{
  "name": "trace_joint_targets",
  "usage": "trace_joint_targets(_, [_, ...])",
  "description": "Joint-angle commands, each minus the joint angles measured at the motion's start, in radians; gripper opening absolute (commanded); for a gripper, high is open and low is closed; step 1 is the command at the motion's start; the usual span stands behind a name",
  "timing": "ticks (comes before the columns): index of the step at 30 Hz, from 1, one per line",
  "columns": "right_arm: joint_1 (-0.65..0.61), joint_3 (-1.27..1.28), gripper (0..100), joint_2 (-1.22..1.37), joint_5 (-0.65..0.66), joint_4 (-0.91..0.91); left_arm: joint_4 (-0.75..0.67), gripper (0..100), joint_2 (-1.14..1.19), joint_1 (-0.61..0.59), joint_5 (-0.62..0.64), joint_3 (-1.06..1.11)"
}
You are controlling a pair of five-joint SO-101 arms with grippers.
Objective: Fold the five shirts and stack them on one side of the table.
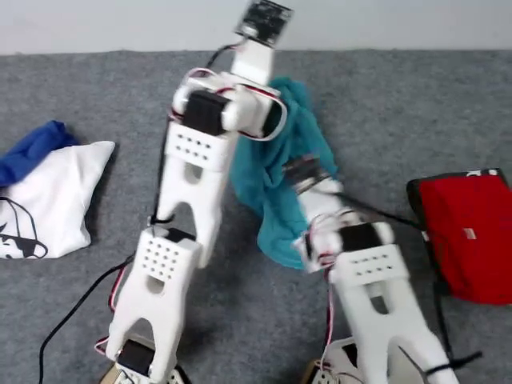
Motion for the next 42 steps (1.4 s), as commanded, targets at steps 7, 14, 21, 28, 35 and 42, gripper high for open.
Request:
trace_joint_targets(7, [-0.065,0.057,19.2,-0.013,0.035,-0.042,0.017,1,-0.071,-0.097,0.008,0.102])
trace_joint_targets(14, [-0.062,0.219,19.1,-0.012,0.051,-0.24,0.017,1,-0.071,-0.092,0.006,0.15])
trace_joint_targets(21, [-0.059,0.23,19.4,0.157,0.049,-0.325,0.017,1,-0.071,-0.089,0.006,0.15])
trace_joint_targets(28, [-0.047,0.028,15.2,0.447,0.052,-0.354,0.017,1,-0.071,-0.089,0.006,0.15])
trace_joint_targets(35, [0.021,-0.066,0.6,0.513,0.057,-0.303,0.017,1,-0.071,-0.095,0.006,0.151])
trace_joint_targets(42, [0.071,-0.187,1.0,0.272,0.087,-0.018,0.017,1,-0.071,-0.097,0.006,0.151])
